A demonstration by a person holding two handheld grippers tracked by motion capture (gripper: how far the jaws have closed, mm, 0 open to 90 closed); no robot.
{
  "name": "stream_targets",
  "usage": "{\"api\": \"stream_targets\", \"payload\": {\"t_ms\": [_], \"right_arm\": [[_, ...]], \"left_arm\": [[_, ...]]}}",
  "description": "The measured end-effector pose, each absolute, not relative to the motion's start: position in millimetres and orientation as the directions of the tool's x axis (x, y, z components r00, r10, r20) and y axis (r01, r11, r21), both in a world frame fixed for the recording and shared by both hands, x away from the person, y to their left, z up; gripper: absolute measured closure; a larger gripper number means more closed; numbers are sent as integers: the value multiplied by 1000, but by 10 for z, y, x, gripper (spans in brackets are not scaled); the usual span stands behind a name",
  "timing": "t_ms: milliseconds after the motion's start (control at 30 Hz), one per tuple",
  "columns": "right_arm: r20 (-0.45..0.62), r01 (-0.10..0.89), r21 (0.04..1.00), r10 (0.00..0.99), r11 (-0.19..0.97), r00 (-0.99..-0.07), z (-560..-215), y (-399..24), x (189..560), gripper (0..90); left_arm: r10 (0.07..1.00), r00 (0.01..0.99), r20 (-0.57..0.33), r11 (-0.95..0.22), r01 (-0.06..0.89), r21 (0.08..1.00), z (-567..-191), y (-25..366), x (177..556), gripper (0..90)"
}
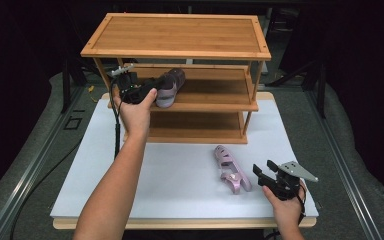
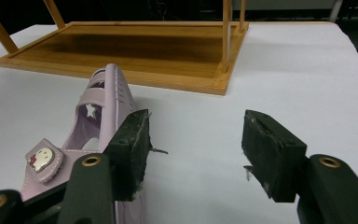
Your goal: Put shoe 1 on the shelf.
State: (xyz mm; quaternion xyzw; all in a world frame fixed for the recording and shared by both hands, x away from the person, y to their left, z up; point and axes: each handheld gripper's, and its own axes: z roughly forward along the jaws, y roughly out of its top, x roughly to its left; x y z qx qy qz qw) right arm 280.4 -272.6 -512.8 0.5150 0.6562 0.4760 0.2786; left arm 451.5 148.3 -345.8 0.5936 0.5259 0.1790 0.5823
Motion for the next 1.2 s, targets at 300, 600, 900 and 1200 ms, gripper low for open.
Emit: {"api": "stream_targets", "payload": {"t_ms": [300,600,900,1200], "right_arm": [[103,396,918,943,32,-317,-5116,-2695,2790,414],[-13,356,925,948,132,-319,-4976,-2592,2712,421],[-57,343,921,936,183,-348,-4831,-2398,2594,487],[-117,351,895,903,276,-413,-4880,-2263,2606,523]], "left_arm": [[822,450,-350,172,390,905,-3495,1598,4185,492],[819,472,-327,132,400,907,-3758,1910,3883,517],[839,468,-277,63,423,904,-4144,2116,3559,516],[829,495,-260,24,433,901,-4408,2250,3368,507]]}}
